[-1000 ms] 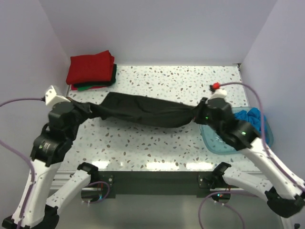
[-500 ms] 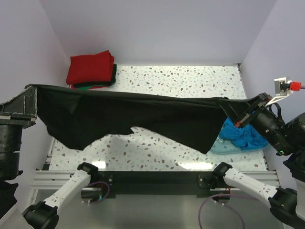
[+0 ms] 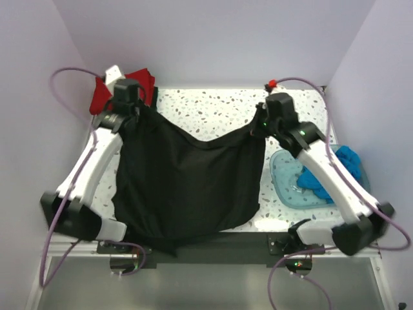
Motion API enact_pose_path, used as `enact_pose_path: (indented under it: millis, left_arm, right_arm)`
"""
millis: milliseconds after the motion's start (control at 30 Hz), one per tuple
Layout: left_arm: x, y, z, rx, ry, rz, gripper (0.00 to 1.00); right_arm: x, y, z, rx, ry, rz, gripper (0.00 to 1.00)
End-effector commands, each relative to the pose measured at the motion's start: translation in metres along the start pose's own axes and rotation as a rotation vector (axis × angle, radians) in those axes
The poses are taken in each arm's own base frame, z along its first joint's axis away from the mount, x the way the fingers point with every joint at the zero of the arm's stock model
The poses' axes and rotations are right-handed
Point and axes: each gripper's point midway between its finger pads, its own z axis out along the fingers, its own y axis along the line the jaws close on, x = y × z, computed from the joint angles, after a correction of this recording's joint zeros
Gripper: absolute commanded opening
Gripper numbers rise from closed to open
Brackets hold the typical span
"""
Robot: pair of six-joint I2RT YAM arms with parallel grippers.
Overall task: Fold and stack the t-shirts
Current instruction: Flatten the tshirt out
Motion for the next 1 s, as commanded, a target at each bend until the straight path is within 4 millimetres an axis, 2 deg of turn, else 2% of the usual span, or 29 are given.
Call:
enact_pose_path:
  millis: [0, 33, 67, 100, 133, 167, 200, 233, 300, 333, 367, 433, 467, 567, 667, 700, 733, 767, 800, 833, 933, 967]
  left_arm:
    - [0.06, 0.024, 0.083, -0.051, 0.108, 0.032, 0.0]
    - [0.076, 0.032, 0.099, -0.066, 0.136, 0.052, 0.0]
    - [0.081, 0.032, 0.114, -0.054, 0.134, 0.053, 0.0]
    - [0.107, 0.042, 0.136, -0.091, 0.183, 0.082, 0.0]
    - [0.114, 0.042, 0.147, -0.095, 0.195, 0.102, 0.0]
    - [0.122, 0.042, 0.156, -0.1, 0.203, 0.112, 0.0]
    - [0.143, 0.048, 0.17, -0.118, 0.244, 0.132, 0.0]
    - [0.149, 0.048, 0.176, -0.117, 0.259, 0.14, 0.0]
    - [0.157, 0.046, 0.186, -0.112, 0.268, 0.142, 0.0]
    - [0.158, 0.044, 0.188, -0.099, 0.266, 0.141, 0.0]
    - [0.159, 0.043, 0.191, -0.09, 0.257, 0.137, 0.0]
    - [0.16, 0.042, 0.193, -0.083, 0.256, 0.143, 0.0]
    - [0.159, 0.043, 0.194, -0.088, 0.251, 0.143, 0.0]
    - [0.162, 0.046, 0.194, -0.104, 0.266, 0.15, 0.0]
    - [0.166, 0.058, 0.184, -0.152, 0.286, 0.146, 0.0]
    - [0.157, 0.057, 0.176, -0.149, 0.267, 0.131, 0.0]
    - [0.164, 0.067, 0.169, -0.17, 0.276, 0.128, 0.0]
    - [0.16, 0.071, 0.165, -0.184, 0.256, 0.12, 0.0]
    - [0.146, 0.067, 0.154, -0.17, 0.222, 0.101, 0.0]
    - [0.153, 0.074, 0.149, -0.172, 0.228, 0.105, 0.0]
    - [0.131, 0.061, 0.142, -0.127, 0.169, 0.061, 0.0]
    - [0.127, 0.065, 0.144, -0.156, 0.151, 0.054, 0.0]
  right_arm:
    - [0.017, -0.027, 0.092, 0.014, 0.074, 0.028, 0.0]
    - [0.009, -0.031, 0.107, 0.008, 0.065, 0.032, 0.0]
    - [0.015, -0.036, 0.125, 0.017, 0.106, 0.03, 0.0]
    - [0.036, -0.045, 0.155, 0.042, 0.185, 0.032, 0.0]
    - [0.029, -0.048, 0.17, 0.048, 0.188, 0.03, 0.0]
    - [0.03, -0.054, 0.183, 0.065, 0.207, 0.031, 0.0]
    - [0.035, -0.057, 0.194, 0.069, 0.234, 0.034, 0.0]
    - [0.038, -0.068, 0.219, 0.087, 0.259, 0.048, 0.0]
    - [0.039, -0.076, 0.238, 0.097, 0.271, 0.075, 0.0]
    - [0.026, -0.08, 0.246, 0.095, 0.25, 0.094, 0.0]
    - [0.038, -0.088, 0.26, 0.11, 0.286, 0.108, 0.0]
    - [0.029, -0.091, 0.27, 0.101, 0.278, 0.121, 0.0]
    - [0.036, -0.095, 0.278, 0.106, 0.297, 0.126, 0.0]
    - [0.039, -0.1, 0.286, 0.111, 0.315, 0.133, 0.0]
    - [0.041, -0.104, 0.285, 0.117, 0.329, 0.135, 0.0]
    - [0.039, -0.104, 0.283, 0.116, 0.325, 0.135, 0.0]
    - [0.04, -0.105, 0.282, 0.121, 0.331, 0.134, 0.0]
    - [0.04, -0.106, 0.279, 0.125, 0.335, 0.129, 0.0]
    - [0.039, -0.106, 0.276, 0.126, 0.337, 0.126, 0.0]
    - [0.038, -0.108, 0.274, 0.129, 0.339, 0.123, 0.0]
    - [0.033, -0.11, 0.268, 0.149, 0.339, 0.121, 0.01]
    - [0.032, -0.112, 0.269, 0.158, 0.338, 0.129, 0.01]
